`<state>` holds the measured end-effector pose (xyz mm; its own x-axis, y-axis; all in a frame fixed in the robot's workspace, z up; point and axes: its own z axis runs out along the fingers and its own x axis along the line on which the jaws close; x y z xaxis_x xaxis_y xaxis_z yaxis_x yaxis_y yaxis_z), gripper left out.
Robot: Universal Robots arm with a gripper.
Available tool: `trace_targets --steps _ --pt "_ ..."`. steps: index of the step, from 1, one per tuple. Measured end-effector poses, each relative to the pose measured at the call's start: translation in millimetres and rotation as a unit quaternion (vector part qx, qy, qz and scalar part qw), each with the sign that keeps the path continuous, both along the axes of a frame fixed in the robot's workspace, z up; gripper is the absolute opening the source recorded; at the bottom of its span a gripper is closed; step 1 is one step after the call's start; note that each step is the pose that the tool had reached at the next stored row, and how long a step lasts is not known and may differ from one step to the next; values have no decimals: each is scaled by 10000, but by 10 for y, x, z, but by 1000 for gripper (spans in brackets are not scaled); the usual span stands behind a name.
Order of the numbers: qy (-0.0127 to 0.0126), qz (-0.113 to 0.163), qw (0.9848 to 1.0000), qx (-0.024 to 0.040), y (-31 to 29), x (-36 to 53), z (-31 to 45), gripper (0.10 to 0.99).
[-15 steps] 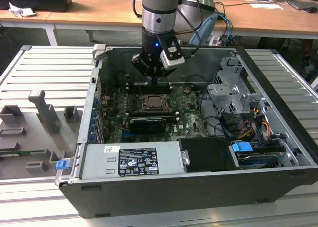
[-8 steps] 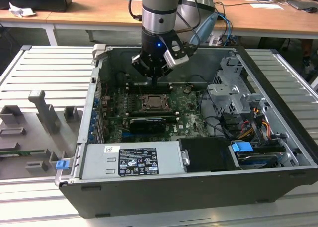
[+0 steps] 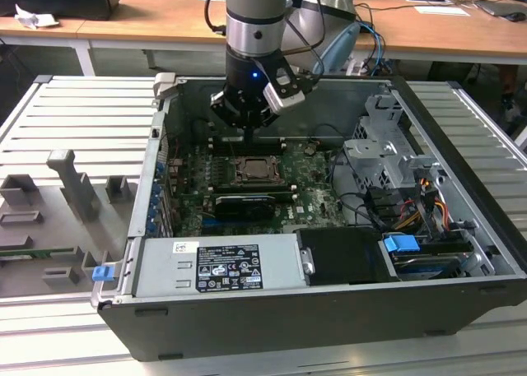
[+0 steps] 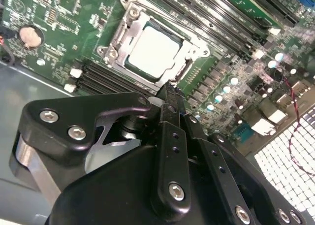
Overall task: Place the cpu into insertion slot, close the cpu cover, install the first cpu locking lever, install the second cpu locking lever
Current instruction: 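Install the first cpu locking lever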
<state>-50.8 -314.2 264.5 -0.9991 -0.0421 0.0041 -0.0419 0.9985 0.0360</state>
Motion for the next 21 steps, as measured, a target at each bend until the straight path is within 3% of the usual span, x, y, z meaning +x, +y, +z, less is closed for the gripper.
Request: trace_targets --steps 3,6,16,21 --pt "1 227 9997 -1 -1 -10 -10 106" --pt "-8 237 9997 0 0 -159 -20 106" --pt "-23 219 9998 3 9 -454 -26 106" --pt "-21 219 9998 2 67 -495 -26 106"
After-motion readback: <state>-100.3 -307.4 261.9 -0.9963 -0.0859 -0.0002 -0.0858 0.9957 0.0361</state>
